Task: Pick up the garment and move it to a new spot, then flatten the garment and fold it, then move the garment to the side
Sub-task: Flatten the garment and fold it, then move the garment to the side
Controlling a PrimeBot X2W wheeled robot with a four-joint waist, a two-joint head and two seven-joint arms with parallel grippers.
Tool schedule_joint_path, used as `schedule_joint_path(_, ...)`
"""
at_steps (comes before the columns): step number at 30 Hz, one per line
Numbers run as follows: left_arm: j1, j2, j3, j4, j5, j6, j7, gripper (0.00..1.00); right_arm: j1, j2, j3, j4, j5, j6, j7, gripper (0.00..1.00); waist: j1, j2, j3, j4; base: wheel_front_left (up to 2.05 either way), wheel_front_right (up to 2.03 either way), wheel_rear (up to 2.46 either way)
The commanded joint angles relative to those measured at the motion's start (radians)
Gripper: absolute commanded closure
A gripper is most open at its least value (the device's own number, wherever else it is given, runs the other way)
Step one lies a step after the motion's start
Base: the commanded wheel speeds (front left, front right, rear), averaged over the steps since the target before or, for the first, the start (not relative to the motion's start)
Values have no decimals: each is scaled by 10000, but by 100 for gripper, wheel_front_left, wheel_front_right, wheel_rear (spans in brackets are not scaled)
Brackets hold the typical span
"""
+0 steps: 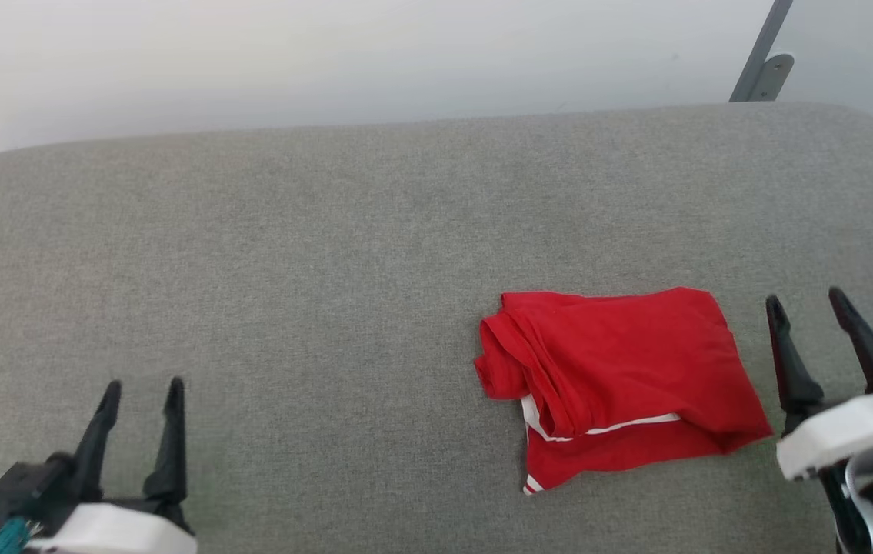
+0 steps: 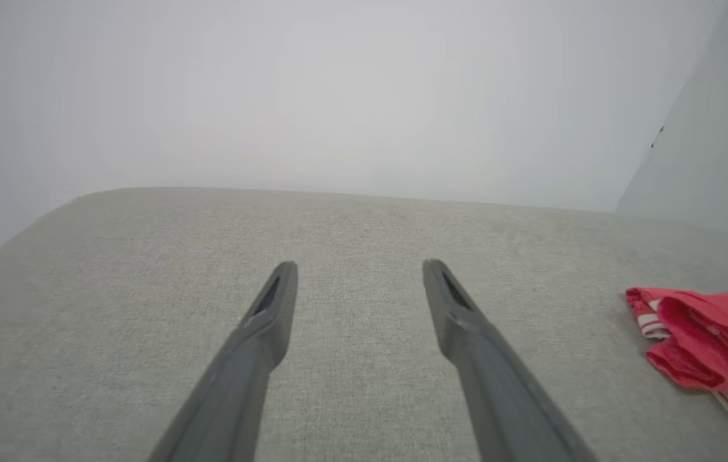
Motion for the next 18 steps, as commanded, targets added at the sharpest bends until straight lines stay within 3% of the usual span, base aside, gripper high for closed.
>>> schedule_joint_path(1, 325, -82, 206, -205, 111, -17, -52, 0, 310, 147, -128, -257, -64, -9, -78, 0, 0, -1, -32, -10, 0, 0, 0)
schedule_joint_path(10, 1483, -471, 981, -1056, 351, -17, -52, 0, 1497, 623, -761, -1574, -418, -9, 387, 0, 0, -1, 4, -6, 0, 0, 0)
schedule_joint_path(18, 1282, -469, 784, -1174, 254, -17, -52, 0, 1696, 788, -959, -2101, -531, -9, 815, 0, 0, -1, 75, 58, 0, 0, 0)
